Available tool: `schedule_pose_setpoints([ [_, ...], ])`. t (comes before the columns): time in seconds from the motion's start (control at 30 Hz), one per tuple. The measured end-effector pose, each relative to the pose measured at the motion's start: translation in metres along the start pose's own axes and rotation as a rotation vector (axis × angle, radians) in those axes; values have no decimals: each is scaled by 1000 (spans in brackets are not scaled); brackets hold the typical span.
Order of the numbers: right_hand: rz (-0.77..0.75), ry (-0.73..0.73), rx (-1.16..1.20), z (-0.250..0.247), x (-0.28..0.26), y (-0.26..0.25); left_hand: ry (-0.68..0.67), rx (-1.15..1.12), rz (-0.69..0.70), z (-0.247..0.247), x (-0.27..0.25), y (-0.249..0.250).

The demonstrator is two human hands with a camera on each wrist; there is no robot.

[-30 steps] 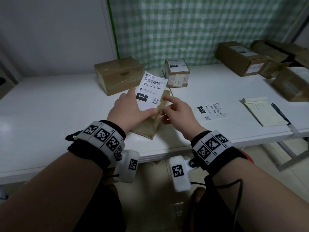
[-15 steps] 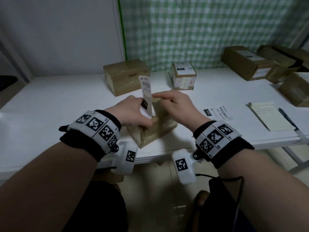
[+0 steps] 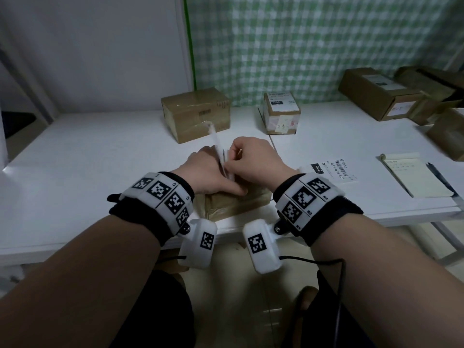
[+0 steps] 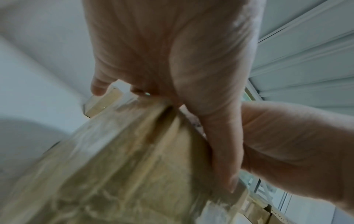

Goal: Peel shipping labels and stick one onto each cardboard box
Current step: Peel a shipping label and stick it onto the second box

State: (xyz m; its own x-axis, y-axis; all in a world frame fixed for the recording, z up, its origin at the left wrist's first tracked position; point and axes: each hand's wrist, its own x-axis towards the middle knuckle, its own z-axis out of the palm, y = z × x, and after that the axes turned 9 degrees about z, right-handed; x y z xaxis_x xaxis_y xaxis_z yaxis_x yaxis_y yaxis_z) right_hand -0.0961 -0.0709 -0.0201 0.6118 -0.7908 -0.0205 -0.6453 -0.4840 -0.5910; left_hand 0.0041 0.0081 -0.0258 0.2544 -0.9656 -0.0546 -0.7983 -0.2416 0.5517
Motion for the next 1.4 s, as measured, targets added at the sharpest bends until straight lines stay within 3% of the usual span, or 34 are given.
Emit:
schedule_pose_setpoints([
  [0.17,27,3,42,2,-1,0,36,107,-36,2,0,-2],
  [0.8,117,95,20,-15,-2,22,-3,134,-31,2,2,-7],
  [0.97,132,87,13,-15,-3,23,-70,182,-4,-6,3,-9],
  [1.23,77,104,92,-4,-17,21,-298,332,-18,-31,4,1],
  [1.4,93,114,147,-1,-16,23,-137,209,131,-7,9,20],
])
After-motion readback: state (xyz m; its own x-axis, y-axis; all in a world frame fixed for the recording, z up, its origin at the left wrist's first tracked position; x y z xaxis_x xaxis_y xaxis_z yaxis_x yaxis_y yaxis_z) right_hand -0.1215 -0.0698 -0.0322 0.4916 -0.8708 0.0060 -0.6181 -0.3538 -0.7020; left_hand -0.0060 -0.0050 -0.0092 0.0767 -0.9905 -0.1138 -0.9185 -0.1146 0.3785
